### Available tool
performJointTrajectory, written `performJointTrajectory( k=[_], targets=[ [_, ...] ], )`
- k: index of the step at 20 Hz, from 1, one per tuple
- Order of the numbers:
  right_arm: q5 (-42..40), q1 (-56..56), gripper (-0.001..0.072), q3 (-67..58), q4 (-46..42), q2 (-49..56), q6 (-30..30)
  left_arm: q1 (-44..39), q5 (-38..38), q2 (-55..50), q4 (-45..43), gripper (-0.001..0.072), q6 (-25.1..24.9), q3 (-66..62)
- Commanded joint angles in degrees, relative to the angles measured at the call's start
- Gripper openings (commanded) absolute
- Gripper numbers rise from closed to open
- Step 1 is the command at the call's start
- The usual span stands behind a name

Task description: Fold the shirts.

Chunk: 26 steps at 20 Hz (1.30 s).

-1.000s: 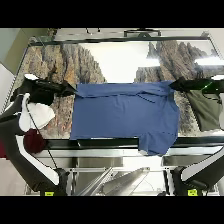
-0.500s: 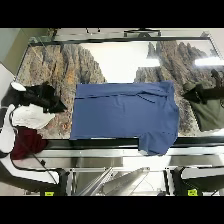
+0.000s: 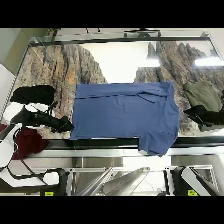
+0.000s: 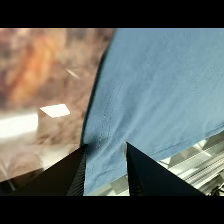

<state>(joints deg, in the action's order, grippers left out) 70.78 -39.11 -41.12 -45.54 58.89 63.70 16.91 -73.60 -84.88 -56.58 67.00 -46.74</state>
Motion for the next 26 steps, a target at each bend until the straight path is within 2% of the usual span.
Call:
performJointTrajectory(
  k=[1,6,8,11,17,22,23,24,26],
  targets=[
    [-5.05,-0.26,0.0459,2.8,1.7,-2.8,0.2,-0.26,2.38,0.2,-0.9,0.0266,-1.05,1.7],
    [-3.17,-1.05,0.0459,2.8,1.11,-2.8,1.36,3.39,-6.97,0.22,-0.92,0.0266,-1.6,-5.7],
    [-2.08,-2.29,0.0459,2.8,-0.81,-2.8,2.91,5.09,-8.24,0.22,-0.92,0.0266,-1.62,-7.39],
    [-1.18,-4.39,0.0459,2.89,-8.48,-2.8,6.64,7.21,-6.1,0.2,-0.94,0.0267,-1.7,-5.51],
    [-4.35,-4.39,0.0459,4.26,-9.33,-2.8,7.67,5.38,2.91,0.17,-0.5,0.0266,-3.72,5.57],
    [1.27,-4.39,0.0459,4.85,-9.94,-2.8,7.72,-1.81,3.39,0.2,10.91,0.0264,-10.36,6.03],
    [3.32,-4.42,0.0459,4.92,-10.03,-2.82,8.24,-2.69,2.67,0.2,11.52,0.0184,-10.49,4.96],
    [4.76,-4.42,0.0459,5.33,-10.36,-2.82,10.05,-3.26,1.81,0.2,11.23,0.0032,-10.49,3.61],
    [6.12,-4.37,0.0459,7.56,-11.15,-2.8,13.49,-3.54,0.37,0.2,11.15,0.0024,-10.56,1.09]
  ],
)
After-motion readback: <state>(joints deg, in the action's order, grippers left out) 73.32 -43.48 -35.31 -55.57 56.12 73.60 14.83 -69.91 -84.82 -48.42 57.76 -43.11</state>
